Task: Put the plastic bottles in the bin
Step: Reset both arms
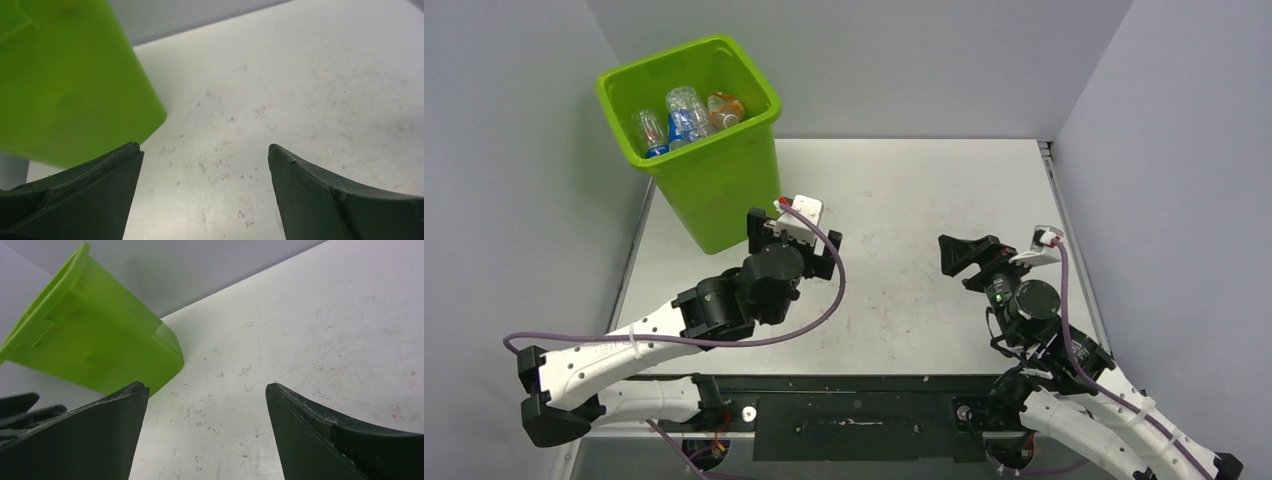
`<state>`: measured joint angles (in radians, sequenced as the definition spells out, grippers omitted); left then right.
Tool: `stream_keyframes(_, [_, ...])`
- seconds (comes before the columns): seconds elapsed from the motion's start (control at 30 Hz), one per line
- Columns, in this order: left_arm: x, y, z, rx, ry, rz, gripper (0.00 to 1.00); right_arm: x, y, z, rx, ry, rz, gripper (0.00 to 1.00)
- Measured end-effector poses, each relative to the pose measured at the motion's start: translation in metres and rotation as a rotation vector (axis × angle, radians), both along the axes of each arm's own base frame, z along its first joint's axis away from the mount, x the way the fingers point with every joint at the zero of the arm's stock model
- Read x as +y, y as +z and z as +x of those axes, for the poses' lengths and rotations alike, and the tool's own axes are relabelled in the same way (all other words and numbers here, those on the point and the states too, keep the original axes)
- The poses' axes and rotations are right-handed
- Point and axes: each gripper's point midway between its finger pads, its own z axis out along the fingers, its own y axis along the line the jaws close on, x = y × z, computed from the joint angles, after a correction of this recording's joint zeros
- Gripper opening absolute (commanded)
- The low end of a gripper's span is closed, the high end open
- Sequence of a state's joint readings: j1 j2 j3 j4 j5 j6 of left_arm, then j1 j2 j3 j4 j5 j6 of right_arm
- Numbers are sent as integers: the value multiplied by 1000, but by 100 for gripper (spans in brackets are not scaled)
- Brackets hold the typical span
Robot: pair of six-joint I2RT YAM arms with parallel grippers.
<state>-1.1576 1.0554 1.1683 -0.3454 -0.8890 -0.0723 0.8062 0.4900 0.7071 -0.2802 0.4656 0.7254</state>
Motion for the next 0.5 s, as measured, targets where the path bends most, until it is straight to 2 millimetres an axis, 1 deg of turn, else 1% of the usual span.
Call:
stream_keyframes(0.03, [5,-16,-1,29,27,7,96,-3,-3,3,11,-27,-10,90])
stream_keyframes(0.1, [15,-40,-5,54,43,25,96,-5,-10,10,44,-67,-46,90])
stream_keyframes(0.2, [36,-78,-14,56,33,64,96,-2,-22,21,98,-105,-112,90])
stream_keyframes(0.23, [43,-94,-17,46,23,83,96,-1,-26,23,107,-109,-129,90])
stream_keyframes(0.3, [53,-117,-19,30,16,95,96,2,-37,26,121,-106,-166,90])
stream_keyframes(0.33, [60,-133,-20,27,19,98,96,3,-42,27,120,-104,-176,90])
stream_keyframes(0.37, [66,-144,-20,32,34,92,96,3,-47,27,118,-103,-181,90])
stream_keyframes(0.43, [81,-157,-14,57,84,55,96,2,-57,27,119,-103,-188,90])
stream_keyframes(0.5, [98,-159,-4,74,152,-2,96,1,-68,28,132,-110,-208,90])
